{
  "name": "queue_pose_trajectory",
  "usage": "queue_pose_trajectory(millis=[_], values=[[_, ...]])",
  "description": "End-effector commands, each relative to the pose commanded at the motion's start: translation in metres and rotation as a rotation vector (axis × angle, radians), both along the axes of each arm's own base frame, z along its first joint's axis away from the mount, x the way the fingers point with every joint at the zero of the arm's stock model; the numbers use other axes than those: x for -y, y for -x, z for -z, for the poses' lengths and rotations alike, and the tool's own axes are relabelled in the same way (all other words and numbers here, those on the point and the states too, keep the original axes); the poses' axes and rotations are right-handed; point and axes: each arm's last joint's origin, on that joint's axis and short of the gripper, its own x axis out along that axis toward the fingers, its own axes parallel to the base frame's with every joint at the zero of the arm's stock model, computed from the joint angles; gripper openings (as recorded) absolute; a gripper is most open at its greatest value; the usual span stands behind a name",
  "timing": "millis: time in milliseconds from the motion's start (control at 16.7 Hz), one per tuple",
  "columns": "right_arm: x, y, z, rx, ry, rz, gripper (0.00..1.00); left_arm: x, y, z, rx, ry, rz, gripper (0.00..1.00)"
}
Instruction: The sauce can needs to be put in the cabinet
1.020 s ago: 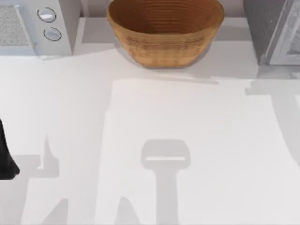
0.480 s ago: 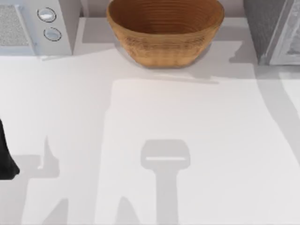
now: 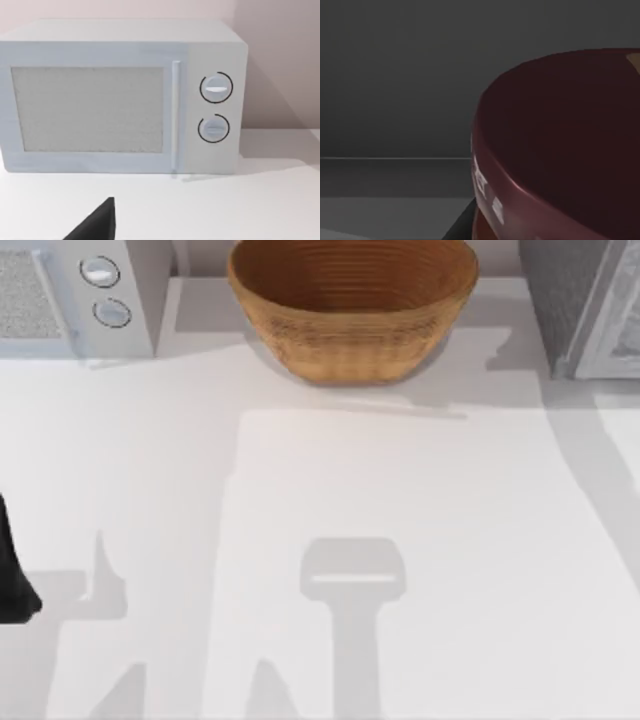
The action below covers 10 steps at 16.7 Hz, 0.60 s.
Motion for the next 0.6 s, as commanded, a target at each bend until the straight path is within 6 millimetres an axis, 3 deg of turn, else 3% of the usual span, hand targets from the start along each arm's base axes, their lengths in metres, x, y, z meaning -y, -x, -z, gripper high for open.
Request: queue_pose_trajectory(millis=[180, 600], values=[[-0.003, -0.027, -0.004, 0.01, 0.002, -0.008, 0.0, 0.0, 0.0, 0.0, 0.0, 0.0, 0.0, 1.0], [-0.001, -0.132, 0.017, -0.009, 0.005, 0.0, 0.0, 0.0, 0.0, 0.0, 0.0, 0.0, 0.0, 1.0]])
